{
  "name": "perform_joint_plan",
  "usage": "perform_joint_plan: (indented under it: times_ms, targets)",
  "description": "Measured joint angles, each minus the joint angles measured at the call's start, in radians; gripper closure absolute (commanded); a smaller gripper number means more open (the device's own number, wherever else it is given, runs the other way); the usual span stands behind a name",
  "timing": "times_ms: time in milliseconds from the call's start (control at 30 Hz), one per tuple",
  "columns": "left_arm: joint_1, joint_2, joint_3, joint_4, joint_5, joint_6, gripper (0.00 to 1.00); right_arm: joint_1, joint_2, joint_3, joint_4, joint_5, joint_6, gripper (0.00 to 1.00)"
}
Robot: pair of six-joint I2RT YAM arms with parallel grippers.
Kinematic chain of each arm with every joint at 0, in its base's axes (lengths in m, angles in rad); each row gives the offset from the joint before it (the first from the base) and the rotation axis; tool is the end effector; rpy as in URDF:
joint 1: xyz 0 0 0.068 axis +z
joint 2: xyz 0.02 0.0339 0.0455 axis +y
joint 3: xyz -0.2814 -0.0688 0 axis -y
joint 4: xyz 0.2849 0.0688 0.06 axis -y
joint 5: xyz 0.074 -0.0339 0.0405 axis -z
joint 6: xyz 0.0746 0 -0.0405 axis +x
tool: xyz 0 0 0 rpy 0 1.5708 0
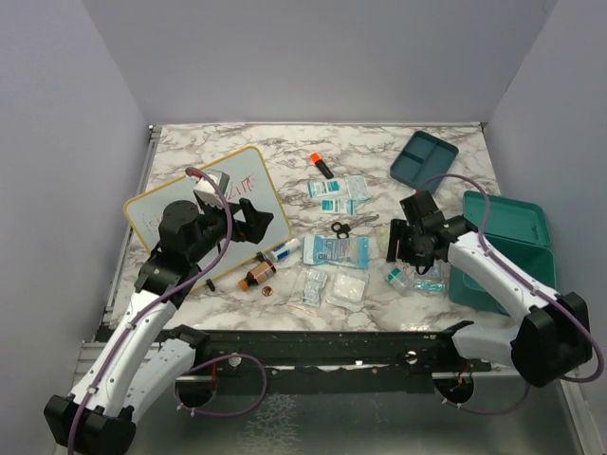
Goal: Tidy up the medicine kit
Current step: Pick up the pill bottle at the center of the board.
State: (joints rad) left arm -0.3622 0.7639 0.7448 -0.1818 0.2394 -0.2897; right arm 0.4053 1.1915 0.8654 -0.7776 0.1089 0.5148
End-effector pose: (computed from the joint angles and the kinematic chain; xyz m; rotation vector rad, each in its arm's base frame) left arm 0.2241 -0.1038 0.3335 0.2431 1.8006 -0.6790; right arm 0.2528 0.0997 0.2082 0.1808 2.6658 0.1517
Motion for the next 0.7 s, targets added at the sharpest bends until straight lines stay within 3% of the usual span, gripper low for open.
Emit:
perform_joint_plan:
  times_ms: [233, 700]
  targets:
    - [0.0, -0.027, 0.0, -0.005, -0.014, 0.015, 0.01, 0.0, 0.12, -0.024, 0.039, -0.027, -0.006, 0.32]
    - [-0.006, -0.024, 0.0, -0.01, -0.019, 0.019, 0.01, 0.004, 0.2, -0.024, 0.066, -0.097, -0.068, 0.3]
